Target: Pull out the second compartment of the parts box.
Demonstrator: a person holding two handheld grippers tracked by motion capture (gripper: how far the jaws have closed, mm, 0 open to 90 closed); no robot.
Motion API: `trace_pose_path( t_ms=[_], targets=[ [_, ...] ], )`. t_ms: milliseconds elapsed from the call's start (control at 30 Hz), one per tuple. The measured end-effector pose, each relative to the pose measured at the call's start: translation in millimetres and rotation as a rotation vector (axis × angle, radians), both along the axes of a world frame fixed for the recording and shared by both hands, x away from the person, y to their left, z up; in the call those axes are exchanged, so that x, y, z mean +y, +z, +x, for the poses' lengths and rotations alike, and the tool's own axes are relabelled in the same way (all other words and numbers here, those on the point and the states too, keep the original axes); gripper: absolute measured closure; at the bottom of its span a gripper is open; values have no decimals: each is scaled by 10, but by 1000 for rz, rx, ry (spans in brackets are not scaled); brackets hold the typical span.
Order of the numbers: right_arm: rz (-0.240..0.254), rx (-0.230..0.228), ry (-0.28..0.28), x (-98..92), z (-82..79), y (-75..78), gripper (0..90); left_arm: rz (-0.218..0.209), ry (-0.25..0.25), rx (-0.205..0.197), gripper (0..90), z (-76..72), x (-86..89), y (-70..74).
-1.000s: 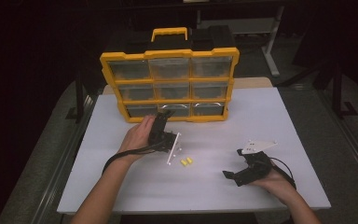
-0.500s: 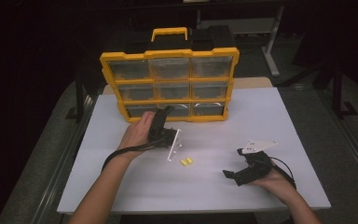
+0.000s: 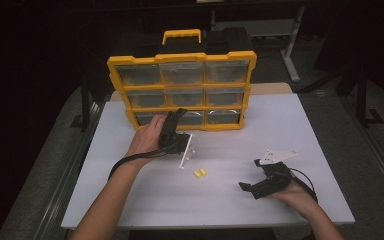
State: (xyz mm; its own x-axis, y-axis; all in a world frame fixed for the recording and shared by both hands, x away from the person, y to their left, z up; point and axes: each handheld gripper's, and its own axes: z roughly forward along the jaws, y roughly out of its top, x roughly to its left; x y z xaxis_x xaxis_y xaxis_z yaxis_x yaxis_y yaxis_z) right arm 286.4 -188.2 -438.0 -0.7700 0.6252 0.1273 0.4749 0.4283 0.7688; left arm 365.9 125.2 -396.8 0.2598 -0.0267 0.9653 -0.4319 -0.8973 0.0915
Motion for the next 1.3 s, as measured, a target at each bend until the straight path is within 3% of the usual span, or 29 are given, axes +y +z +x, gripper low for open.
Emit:
trace_pose_path(
  t_ms=[1300],
  targets=[
    [1,-2,0,-3,-2,2,0,-17,-7,-78,0,67,0,394]
  ],
)
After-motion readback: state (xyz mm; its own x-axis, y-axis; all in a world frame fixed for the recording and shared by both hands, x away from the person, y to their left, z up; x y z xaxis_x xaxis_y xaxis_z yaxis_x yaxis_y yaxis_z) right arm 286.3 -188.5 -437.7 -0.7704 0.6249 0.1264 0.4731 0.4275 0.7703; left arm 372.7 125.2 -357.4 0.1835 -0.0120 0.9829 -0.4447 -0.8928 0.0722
